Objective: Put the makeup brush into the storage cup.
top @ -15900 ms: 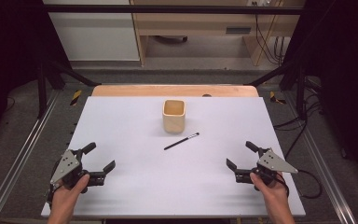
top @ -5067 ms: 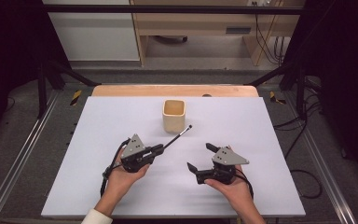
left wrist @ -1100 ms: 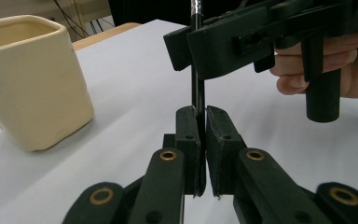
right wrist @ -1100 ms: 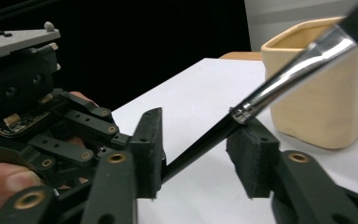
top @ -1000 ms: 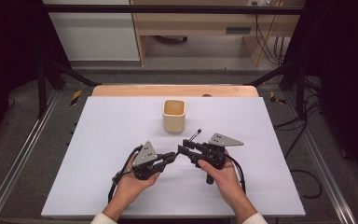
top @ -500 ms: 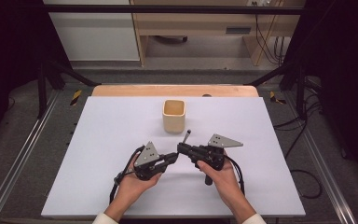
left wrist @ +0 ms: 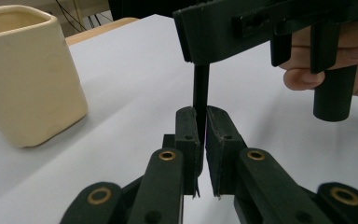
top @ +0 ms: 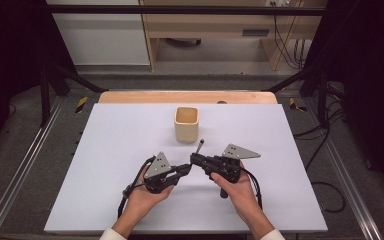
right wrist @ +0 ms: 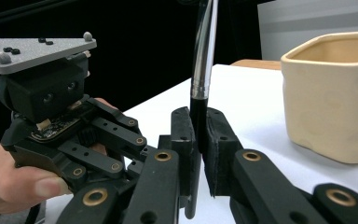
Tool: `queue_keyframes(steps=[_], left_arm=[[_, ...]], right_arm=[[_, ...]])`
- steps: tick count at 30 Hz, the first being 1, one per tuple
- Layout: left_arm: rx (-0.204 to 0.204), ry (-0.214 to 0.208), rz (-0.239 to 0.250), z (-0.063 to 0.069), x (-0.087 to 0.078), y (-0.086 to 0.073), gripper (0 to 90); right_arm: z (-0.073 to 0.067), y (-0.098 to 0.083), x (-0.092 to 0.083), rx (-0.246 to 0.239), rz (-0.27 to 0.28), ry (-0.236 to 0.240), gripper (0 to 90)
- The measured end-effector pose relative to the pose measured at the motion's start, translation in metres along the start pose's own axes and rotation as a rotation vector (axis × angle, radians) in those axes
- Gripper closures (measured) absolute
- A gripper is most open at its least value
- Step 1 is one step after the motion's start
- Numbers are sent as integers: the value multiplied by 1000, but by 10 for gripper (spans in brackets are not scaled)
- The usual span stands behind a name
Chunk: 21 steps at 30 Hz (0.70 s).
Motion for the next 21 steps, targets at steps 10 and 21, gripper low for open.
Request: queue_keyframes(steps=[10,21], left_arm=[[-21,7,-19,-3,-1,-4,745],[-23,63,-27,-13,-12,-9,544]], right_arm=[[2,3,-4,-72,3,-66,835],[3,2,-6,-133,-7,-130,834]])
Point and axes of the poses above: each handheld gripper's, and its own axes: x roughly forward along the jaws, y roughly out of its top, z roughly to its right, the point moved 1 cm from there along x, roughly forward along the jaws, and after that the axes turned 11 degrees about x, right-handed, at the moved point
